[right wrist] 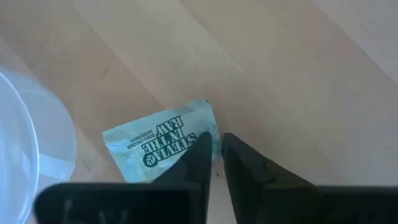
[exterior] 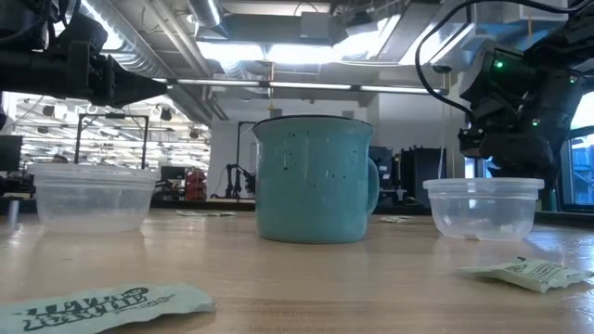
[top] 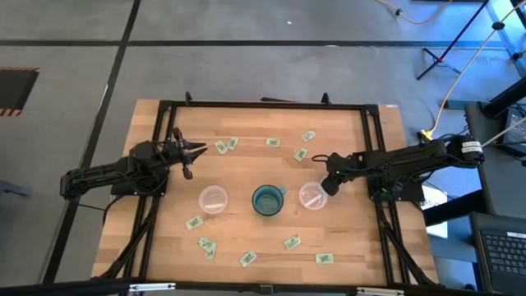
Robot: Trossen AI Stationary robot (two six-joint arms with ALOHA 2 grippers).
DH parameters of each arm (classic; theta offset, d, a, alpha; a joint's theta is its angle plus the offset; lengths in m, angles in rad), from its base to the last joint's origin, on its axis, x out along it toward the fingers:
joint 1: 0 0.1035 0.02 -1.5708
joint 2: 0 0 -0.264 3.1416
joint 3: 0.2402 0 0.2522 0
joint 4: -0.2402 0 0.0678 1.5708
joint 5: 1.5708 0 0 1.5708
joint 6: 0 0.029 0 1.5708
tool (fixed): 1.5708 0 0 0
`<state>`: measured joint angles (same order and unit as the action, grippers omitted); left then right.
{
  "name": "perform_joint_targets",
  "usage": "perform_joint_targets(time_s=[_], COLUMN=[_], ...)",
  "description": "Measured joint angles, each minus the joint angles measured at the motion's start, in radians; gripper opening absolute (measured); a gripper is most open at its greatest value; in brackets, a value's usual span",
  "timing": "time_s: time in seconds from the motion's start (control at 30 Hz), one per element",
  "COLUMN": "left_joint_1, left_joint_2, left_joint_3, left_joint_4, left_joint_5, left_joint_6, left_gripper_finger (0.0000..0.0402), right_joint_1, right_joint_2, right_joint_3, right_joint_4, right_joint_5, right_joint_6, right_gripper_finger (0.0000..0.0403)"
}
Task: Pick and place Stevia / Truvia into bins
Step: Put the green stevia packet into the right transparent container
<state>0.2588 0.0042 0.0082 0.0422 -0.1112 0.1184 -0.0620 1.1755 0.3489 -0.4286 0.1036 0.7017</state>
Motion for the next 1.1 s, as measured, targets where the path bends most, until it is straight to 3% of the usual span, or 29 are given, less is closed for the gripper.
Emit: perform_joint_targets(time_s=[0.13, 0.33, 0.6, 0.77, 1.1], left_joint_1=[0.000, 0.000, 0.000, 0.000, 0.000], left_joint_2=[0.000, 0.000, 0.000, 0.000, 0.000], left_joint_3=[0.000, 0.000, 0.000, 0.000, 0.000], left_joint_4=[0.000, 0.000, 0.000, 0.000, 0.000], left_joint_5=[0.000, 0.000, 0.000, 0.000, 0.000], left_joint_6=[0.000, 0.000, 0.000, 0.000, -0.002], left_gripper_finger=[0.0065, 0.0068, 0.0067, 0.0066, 0.0066], right_joint_1=[0.000, 0.001, 0.001, 0.002, 0.153], right_joint_2=[0.000, -0.022, -0.034, -0.036, -0.032], right_joint_3=[0.000, 0.022, 0.200, 0.323, 0.417], right_joint_4=[0.000, -0.033, -0.343, -0.424, -0.303], right_joint_5=[0.012, 0.020, 0.170, 0.187, 0.130], right_joint_6=[0.000, -0.003, -0.026, -0.083, -0.224], right_gripper_finger=[0.0006, 0.0003, 0.0001, 0.0001, 0.0000])
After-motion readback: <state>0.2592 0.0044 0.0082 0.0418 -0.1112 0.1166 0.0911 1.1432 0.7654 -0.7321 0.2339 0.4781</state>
